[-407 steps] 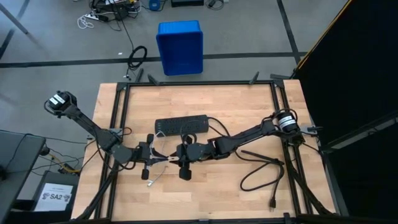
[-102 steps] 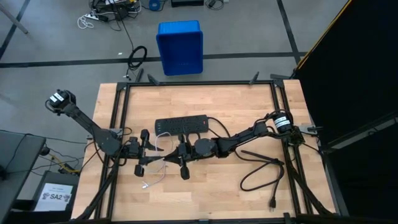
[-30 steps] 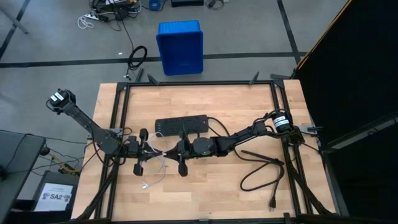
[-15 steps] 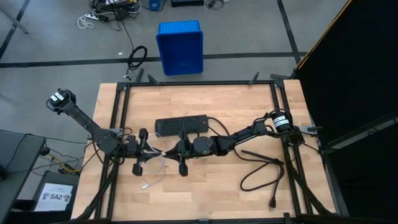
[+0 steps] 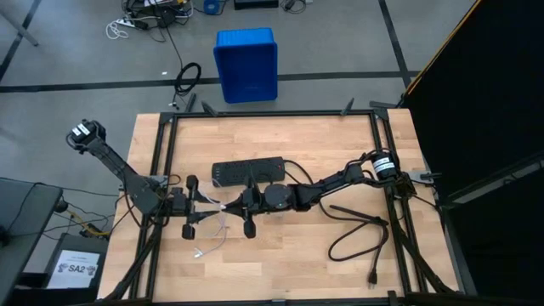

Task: Insert USB
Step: Insert the charger cable into the charger adapter

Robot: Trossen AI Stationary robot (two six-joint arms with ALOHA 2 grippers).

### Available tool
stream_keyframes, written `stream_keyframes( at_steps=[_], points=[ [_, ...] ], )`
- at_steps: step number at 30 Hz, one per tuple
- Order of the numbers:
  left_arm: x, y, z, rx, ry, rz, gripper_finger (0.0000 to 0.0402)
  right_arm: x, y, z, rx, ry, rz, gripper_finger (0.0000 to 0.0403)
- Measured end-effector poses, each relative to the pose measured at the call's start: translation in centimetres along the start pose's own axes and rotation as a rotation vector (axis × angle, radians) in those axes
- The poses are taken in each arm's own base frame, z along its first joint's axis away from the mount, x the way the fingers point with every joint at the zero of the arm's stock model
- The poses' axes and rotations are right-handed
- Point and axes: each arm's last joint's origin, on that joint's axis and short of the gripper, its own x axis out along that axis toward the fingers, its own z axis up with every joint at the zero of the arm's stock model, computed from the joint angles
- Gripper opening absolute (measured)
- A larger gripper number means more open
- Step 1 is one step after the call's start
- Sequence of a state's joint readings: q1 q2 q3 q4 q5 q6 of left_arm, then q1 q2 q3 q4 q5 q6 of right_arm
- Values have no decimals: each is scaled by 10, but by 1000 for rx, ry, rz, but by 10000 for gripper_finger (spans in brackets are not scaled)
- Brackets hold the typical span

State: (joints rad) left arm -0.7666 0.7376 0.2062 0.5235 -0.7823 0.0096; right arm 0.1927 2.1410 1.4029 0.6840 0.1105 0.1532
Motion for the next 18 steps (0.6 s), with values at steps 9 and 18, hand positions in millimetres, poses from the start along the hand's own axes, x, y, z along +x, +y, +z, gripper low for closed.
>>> stream_keyframes(
  at_steps=[9, 18],
  points=[
    [-3, 2, -7, -5, 34, 19, 117, 0, 0, 1, 2, -9, 8, 0],
    [-20, 18, -29, -76, -74, 19, 117, 0, 0, 2, 3, -18, 12, 0]
  ],
)
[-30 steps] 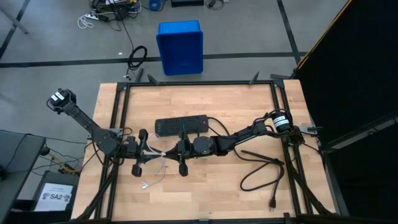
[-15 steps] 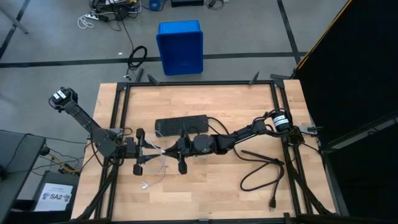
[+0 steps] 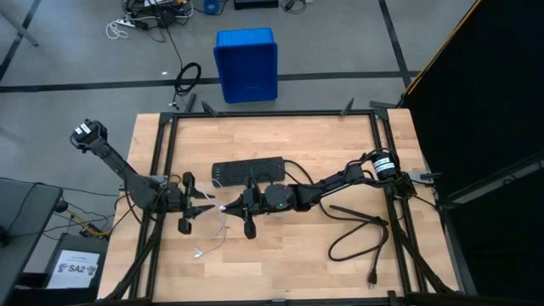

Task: Insert USB
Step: Insert the charger cable into the charger adapter

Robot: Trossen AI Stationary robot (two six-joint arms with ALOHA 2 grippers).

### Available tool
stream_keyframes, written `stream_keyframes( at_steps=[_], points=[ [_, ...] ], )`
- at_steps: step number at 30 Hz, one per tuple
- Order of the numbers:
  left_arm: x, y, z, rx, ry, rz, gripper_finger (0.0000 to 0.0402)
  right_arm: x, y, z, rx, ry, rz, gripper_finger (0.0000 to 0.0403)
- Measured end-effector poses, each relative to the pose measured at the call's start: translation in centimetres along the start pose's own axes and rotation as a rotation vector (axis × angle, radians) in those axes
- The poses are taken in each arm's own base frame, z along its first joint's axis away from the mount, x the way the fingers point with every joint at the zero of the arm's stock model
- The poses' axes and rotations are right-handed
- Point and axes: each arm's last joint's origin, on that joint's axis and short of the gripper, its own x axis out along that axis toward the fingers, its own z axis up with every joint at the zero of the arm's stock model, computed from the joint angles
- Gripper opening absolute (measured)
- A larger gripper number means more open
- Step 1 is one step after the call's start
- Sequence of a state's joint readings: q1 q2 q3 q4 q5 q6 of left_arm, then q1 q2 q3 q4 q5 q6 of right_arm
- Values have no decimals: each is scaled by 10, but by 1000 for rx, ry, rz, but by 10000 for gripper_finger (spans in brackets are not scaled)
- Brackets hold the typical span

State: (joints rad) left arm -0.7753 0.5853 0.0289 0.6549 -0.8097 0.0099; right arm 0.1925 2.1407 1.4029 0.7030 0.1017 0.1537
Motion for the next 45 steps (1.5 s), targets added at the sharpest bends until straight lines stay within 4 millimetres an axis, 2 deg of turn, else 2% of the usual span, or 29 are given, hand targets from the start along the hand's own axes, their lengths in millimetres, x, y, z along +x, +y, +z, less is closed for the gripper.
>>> stream_keyframes(
  at_steps=[12, 18, 29, 35, 45],
  points=[
    [-3, 3, 0, -35, -25, -39, 108, 0, 0, 1, 7, -9, 11, 0],
    [-1, 3, 7, -64, -96, -113, 108, 0, -3, 9, 9, -84, 25, 0],
    [2, 8, 14, -102, -162, -128, 108, -2, -2, 21, -34, -209, 40, 0],
    [5, 8, 12, -87, -144, -117, 108, 2, -3, 11, -66, -307, 15, 0],
    [14, 3, 13, -63, -116, -109, 108, 5, -6, 2, -49, -259, -3, 0]
  ],
)
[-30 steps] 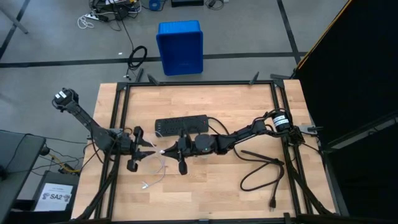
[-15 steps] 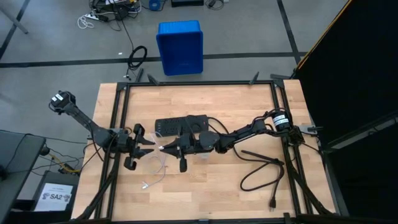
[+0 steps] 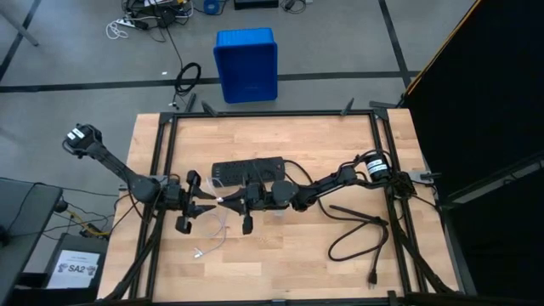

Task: Insert USB
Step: Insert the charger cable into the charger adapter

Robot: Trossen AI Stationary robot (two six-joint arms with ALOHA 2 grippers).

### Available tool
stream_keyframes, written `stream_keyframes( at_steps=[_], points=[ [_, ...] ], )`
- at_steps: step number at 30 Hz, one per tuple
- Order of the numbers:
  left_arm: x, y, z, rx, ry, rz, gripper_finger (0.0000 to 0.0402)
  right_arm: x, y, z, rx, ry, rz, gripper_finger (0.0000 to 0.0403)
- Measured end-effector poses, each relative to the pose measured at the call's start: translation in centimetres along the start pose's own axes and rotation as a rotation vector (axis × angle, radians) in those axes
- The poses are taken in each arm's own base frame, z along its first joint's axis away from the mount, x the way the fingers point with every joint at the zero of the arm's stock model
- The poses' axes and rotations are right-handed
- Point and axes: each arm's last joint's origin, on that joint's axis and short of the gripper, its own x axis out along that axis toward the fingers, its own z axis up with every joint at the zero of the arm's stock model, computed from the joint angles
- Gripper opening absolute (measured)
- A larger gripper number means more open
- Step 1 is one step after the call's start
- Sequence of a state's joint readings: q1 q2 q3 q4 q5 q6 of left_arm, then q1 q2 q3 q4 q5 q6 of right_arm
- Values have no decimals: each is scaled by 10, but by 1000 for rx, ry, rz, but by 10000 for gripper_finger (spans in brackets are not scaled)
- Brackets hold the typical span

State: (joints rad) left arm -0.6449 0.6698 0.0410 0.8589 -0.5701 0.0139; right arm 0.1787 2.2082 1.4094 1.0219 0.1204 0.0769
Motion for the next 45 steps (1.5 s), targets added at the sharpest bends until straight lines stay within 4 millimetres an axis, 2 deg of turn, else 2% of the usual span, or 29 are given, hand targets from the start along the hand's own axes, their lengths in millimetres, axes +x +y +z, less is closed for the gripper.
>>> stream_keyframes(
  at_steps=[13, 23, 33, 45],
  points=[
    [14, -2, 1, -14, -4, 38, 108, 0, 0, -6, 2, 58, -15, 0],
    [29, -6, -2, 43, 46, 63, 108, 0, 0, -7, 2, 66, -19, 0],
    [26, -8, 4, 35, 18, 48, 108, -1, 1, -8, 1, 82, -17, 0],
    [25, -8, -1, 82, 67, 75, 108, -1, 2, -8, 1, 82, -14, 0]
  ],
)
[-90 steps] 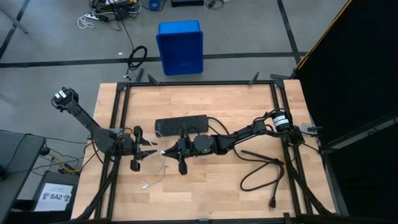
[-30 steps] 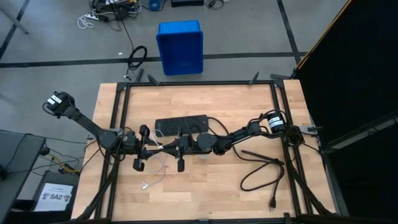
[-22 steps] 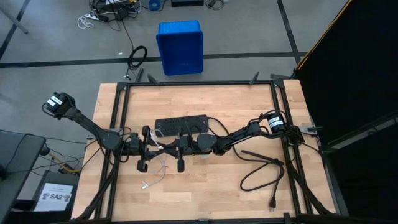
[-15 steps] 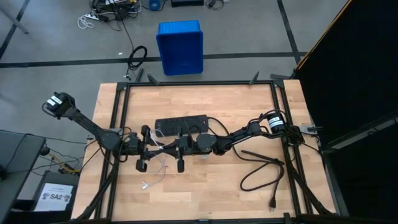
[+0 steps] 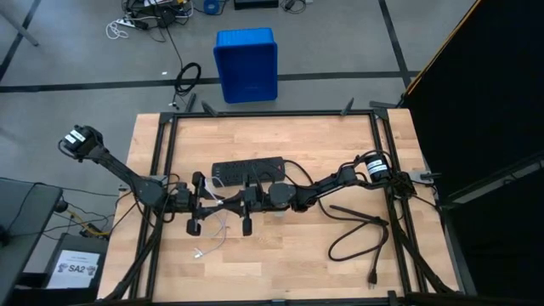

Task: Insert USB
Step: Insert the charger cable into the charger adapter

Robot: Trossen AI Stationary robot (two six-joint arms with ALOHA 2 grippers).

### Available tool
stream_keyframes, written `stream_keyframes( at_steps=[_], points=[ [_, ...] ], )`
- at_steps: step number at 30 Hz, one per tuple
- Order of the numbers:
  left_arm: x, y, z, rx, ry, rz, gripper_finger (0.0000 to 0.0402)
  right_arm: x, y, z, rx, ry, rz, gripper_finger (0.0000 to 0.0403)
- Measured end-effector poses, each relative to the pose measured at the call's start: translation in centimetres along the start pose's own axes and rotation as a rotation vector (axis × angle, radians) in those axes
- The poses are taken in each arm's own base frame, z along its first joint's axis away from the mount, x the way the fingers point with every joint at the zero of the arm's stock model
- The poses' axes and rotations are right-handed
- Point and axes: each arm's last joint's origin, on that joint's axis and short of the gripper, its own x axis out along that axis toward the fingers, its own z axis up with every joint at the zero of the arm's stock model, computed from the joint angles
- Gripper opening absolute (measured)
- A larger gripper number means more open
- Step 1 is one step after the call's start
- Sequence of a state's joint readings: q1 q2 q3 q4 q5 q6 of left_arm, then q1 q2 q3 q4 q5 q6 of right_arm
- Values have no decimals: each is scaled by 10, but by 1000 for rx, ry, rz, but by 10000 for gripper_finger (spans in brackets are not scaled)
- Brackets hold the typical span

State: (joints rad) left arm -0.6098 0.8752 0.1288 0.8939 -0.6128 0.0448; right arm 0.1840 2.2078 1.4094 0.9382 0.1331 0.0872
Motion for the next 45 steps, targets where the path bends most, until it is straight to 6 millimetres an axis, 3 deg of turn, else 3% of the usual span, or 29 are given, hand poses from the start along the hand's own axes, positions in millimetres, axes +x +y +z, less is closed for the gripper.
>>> stream_keyframes(
  at_steps=[6, 14, 45],
  points=[
    [-1, 0, 0, 1, 1, -7, 108, 0, 1, 0, 0, -1, 3, 0],
    [-19, 9, -1, -65, -95, -57, 108, 0, 4, 0, 1, -1, 21, 0],
    [-7, 7, -3, -102, -42, -26, 108, 0, -1, 0, 15, 3, 19, 0]
  ],
)
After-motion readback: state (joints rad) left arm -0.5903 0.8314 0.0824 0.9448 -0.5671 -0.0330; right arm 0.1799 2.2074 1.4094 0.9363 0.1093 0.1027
